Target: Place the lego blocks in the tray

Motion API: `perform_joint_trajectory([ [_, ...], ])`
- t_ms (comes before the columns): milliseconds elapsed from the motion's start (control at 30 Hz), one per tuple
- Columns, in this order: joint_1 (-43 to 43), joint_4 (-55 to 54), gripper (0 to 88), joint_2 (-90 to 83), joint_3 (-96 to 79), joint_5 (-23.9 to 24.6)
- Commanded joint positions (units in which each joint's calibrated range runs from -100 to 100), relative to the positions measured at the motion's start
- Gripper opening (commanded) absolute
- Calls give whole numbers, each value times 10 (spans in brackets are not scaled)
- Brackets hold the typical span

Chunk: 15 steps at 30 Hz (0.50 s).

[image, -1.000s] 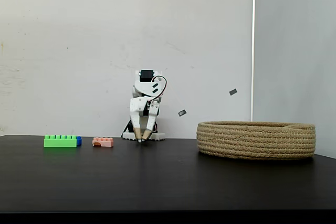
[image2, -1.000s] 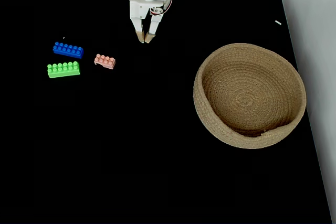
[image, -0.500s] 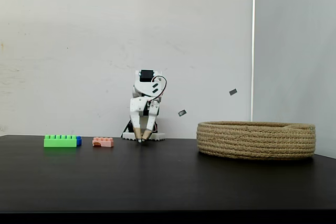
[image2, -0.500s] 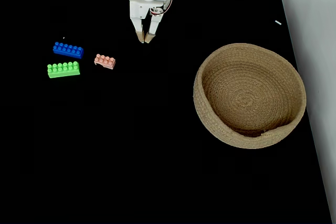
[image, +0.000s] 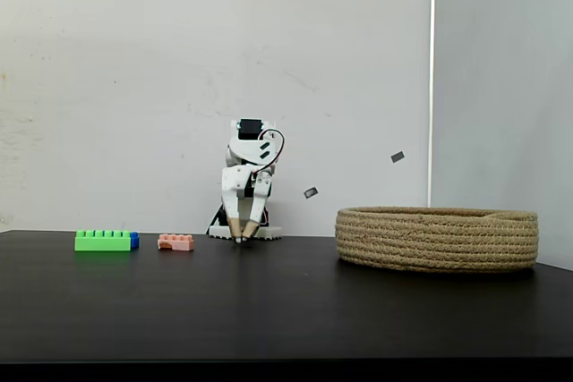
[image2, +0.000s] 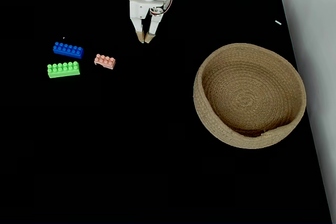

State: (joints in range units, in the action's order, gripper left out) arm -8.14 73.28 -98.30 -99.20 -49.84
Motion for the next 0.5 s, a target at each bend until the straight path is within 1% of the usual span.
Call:
perform_joint_trajectory([
  [0,5,4,0,-4,-8,0],
  [233,1,-3,0,-4,-8,14],
  [300,8,-47,0,11,-4,51],
  [333,7,-66,0,24,4,62],
  [433,-12,-143,32,85,42,96],
  [467,-22,-171,65,109,61,119],
])
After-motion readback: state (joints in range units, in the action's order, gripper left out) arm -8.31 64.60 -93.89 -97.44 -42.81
